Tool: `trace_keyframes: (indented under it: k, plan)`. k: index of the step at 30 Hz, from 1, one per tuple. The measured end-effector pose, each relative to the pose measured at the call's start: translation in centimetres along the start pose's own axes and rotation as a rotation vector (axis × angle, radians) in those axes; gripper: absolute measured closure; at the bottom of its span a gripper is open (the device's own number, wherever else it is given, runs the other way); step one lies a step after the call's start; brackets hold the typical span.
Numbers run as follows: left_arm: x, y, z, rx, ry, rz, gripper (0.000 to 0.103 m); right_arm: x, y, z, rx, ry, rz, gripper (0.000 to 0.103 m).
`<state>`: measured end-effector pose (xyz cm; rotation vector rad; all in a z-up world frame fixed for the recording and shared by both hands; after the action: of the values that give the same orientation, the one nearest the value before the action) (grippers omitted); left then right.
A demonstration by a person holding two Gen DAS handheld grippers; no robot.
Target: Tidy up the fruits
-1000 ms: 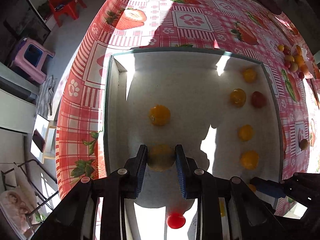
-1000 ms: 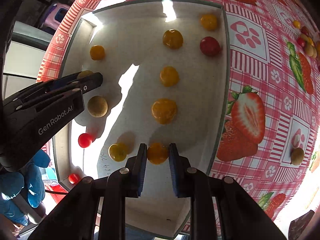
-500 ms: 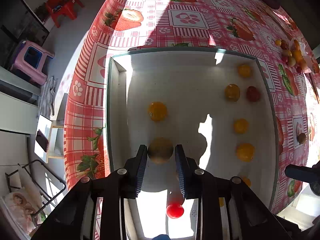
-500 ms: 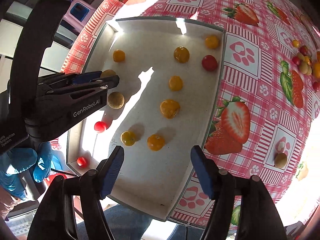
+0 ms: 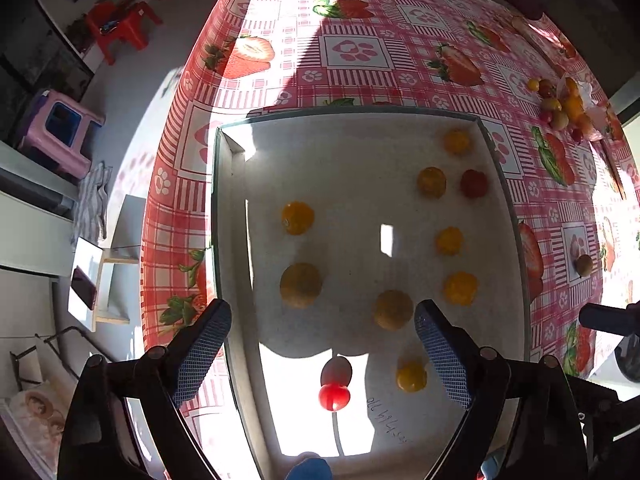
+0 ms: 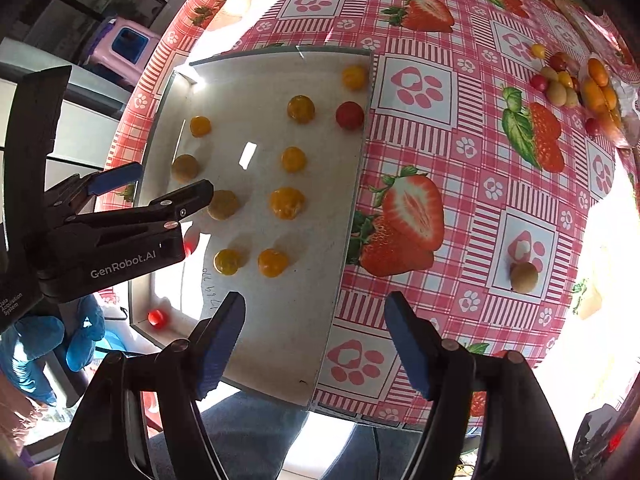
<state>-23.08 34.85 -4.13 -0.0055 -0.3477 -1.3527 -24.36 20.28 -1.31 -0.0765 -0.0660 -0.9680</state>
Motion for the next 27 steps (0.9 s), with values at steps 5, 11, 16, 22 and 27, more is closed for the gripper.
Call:
trace_keyframes:
  k: [5,11,16,22,27]
  plan:
    - [-0.9,0.1,2.3,0.035,0.038,0.018,0.009,0.7,1.4,0.8,0.024,-0.024,-0.039,0.021]
    - [-0.8,-0.8,4.6,-0.001,0.053,0.021,0.009,1.2,2.8,2.2,0.046,-0.048,-0.059,0.017]
    - [0.1,-1.8,6.0,-0.022,0.011,0.019,0.009,1.0,4.0,3.8,0.071,-0.087,-0.030,0.000]
    - [1.4,-3.2,6.5,-0.087,0.021,-0.023,0.000,0.0,4.9,5.1,0.074,-0.109,0.023,0.000]
    - [1.7,-2.6,7.5,-0.063,0.048,-0.049,0.000,-0.9,5.0,5.4,0.077,-0.137,0.077,0.000]
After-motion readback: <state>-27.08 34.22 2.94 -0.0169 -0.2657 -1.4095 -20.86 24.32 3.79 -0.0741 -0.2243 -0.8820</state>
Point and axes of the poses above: each gripper's, at about its wrist camera, not at the fingertips, and z roughly against the way its jaws point, x to its right, y to its top, the point moved 9 cm from there along -z, roughly the way its jaws point, and after that the axes turned 15 degrees about -y, right-handed, at the moved point
